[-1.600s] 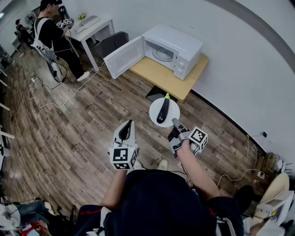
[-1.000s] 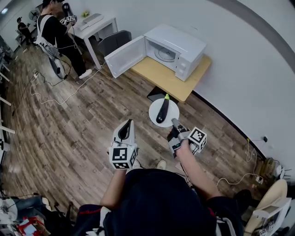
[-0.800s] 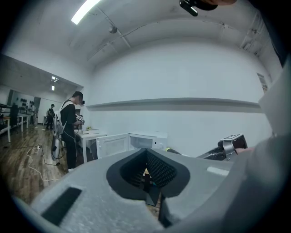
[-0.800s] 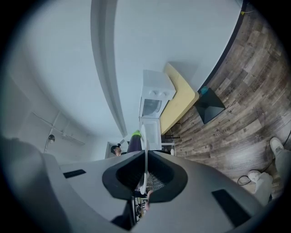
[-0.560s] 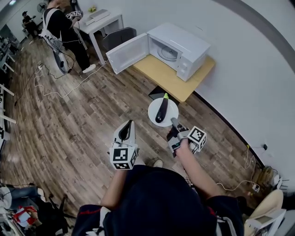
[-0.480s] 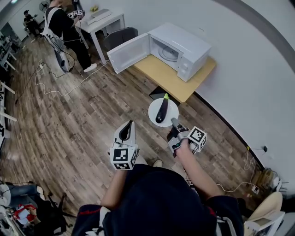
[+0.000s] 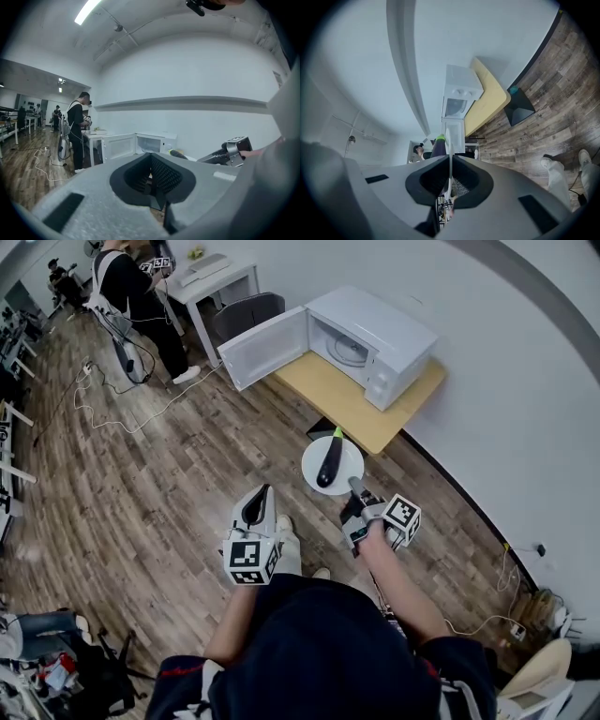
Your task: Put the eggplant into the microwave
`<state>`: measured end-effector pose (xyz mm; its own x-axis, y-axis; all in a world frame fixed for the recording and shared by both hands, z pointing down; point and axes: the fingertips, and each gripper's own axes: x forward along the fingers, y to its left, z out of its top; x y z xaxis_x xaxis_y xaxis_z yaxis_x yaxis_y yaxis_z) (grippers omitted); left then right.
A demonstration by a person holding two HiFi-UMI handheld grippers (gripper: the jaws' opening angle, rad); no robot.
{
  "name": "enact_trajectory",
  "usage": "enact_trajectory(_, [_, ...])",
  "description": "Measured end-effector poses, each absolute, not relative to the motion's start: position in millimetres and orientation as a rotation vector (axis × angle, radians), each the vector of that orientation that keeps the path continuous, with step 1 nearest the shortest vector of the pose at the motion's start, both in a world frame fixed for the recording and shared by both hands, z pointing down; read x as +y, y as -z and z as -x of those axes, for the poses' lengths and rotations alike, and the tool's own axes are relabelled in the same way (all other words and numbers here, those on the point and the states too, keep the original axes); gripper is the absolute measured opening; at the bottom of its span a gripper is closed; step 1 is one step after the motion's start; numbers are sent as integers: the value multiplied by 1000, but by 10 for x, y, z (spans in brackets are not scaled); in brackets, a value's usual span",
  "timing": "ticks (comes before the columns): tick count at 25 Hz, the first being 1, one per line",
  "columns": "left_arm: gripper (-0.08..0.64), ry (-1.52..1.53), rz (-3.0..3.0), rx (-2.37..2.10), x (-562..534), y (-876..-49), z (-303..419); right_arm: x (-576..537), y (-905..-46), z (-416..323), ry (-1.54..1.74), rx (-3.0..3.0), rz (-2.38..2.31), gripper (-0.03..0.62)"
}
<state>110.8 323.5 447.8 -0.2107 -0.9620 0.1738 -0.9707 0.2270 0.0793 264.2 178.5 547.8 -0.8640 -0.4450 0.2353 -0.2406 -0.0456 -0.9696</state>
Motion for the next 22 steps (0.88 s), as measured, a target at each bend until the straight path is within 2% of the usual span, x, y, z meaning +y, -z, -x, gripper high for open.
enact_trajectory(22, [14, -61, -1877, -2256, 2097, -4517, 460, 632, -5385, -1130, 1998, 2015, 760, 21])
